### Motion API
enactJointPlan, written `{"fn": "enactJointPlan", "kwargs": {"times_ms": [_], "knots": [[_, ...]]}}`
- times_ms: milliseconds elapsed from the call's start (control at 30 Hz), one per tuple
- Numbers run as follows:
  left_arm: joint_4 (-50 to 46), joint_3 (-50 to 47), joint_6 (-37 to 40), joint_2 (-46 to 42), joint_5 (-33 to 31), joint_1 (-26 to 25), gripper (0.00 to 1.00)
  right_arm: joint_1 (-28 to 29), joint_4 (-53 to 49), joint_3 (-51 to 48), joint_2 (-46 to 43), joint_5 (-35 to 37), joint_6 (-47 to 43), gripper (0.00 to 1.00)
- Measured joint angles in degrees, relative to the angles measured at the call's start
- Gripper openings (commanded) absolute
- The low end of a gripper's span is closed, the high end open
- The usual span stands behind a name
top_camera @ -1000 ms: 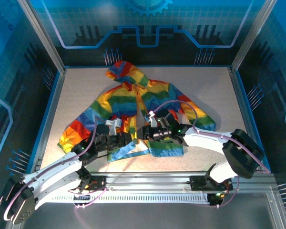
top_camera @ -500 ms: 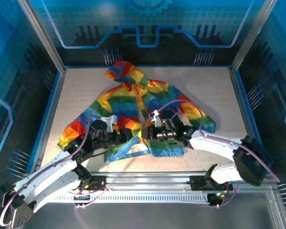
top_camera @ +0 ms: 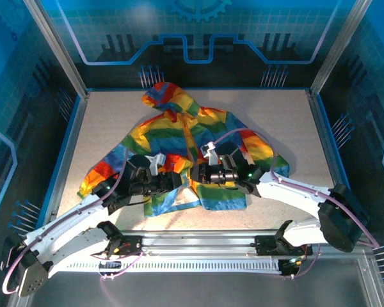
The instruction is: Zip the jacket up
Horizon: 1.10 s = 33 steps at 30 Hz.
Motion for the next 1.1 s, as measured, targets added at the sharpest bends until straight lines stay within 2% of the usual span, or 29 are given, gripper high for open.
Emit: {"fn": "enactJointPlan", "kwargs": {"times_ms": [67,333,433,600,700,767,833,967,1100], "knots": [[2.21,-0.7,-0.7,-0.02,0.79,-0.15,0.33,0.0,1.18,-0.02,0.74,-0.44,1.03,0.0],[5.62,-2.71,-2.45,-0.02,1.11,-0.15,0.33,0.0,4.87,-0.02,2.84,-2.21,3.89,0.0],[5.99,-3.3,-3.1,-0.02,1.09,-0.15,0.28,0.0,5.31,-0.04,3.26,-2.93,4.35,0.0],[5.95,-3.63,-2.95,-0.2,1.05,-0.15,0.0,0.0,6.6,-0.02,3.8,-3.5,4.96,0.0],[5.9,-3.65,-3.06,-1.05,0.87,-0.15,0.0,0.0,6.86,-0.02,3.85,-3.85,5.33,0.15],[5.88,-3.65,-2.8,-1.66,0.87,-0.15,0.0,-0.02,6.99,-0.02,3.85,-3.91,5.64,0.29],[5.84,-3.65,-2.78,-2.36,0.83,-0.15,0.0,-0.15,7.21,-0.13,3.82,-4.15,5.44,0.38],[5.05,-3.65,-2.69,-3.65,0.39,-0.15,0.0,-1.42,5.9,-0.59,3.23,-4.74,4.7,0.43],[2.21,-3.63,-2.21,-5.11,-1.36,-0.15,0.0,-2.89,-4.31,-0.39,-1.53,-2.03,-1.51,0.44]]}}
